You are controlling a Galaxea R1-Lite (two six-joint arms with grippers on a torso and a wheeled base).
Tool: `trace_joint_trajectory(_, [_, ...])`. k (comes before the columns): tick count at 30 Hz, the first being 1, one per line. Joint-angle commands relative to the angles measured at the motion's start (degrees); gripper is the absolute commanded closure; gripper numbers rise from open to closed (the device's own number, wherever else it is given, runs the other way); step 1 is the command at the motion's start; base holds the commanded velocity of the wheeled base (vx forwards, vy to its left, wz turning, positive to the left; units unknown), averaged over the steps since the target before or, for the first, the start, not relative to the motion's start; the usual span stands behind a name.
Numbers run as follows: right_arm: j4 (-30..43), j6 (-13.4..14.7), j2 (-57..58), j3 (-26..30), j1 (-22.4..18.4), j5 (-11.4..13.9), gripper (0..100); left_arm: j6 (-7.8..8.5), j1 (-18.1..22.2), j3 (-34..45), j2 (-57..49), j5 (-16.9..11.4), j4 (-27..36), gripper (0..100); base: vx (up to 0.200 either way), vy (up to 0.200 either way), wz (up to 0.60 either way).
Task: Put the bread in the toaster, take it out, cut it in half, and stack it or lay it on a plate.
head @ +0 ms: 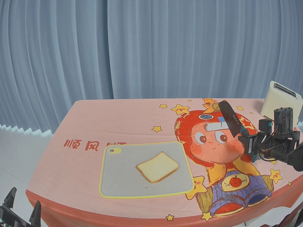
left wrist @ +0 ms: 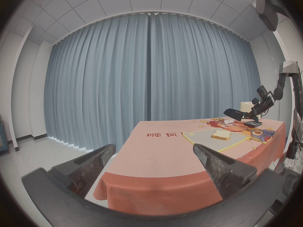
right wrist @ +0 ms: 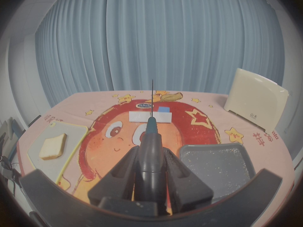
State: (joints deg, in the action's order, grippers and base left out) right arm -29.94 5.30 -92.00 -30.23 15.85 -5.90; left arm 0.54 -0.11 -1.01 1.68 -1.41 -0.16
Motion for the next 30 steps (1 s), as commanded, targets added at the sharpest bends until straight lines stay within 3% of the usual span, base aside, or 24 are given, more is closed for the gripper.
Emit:
trace_joint_trajectory(1, [0.06,0.06,6.05,1.14,0.59,0.01,100,-0.01,0.02,1.01,-0.01,0.01,-0.02,0,0.0,0.0,0.0])
trace_joint_trajectory(13, [0.06,0.23,7.98,3.51,7.0,0.1,100,-0.01,0.02,1.01,0.08,0.01,-0.02,0,0.0,0.0,0.0])
trace_joint_trajectory(24, [0.06,0.06,7.36,4.22,20.01,-0.78,100,-0.01,0.02,1.01,0.08,0.01,-0.02,0,0.0,0.0,0.0])
trace_joint_trajectory(28, [0.15,-0.03,7.01,4.39,22.82,-0.87,100,-0.01,0.02,1.01,-0.01,0.01,-0.02,0,0.0,0.0,0.0])
trace_joint_trajectory(30, [0.06,-0.03,4.9,4.13,26.52,-1.92,100,-0.01,0.02,1.01,-0.01,0.01,-0.02,0,0.0,0.0,0.0])
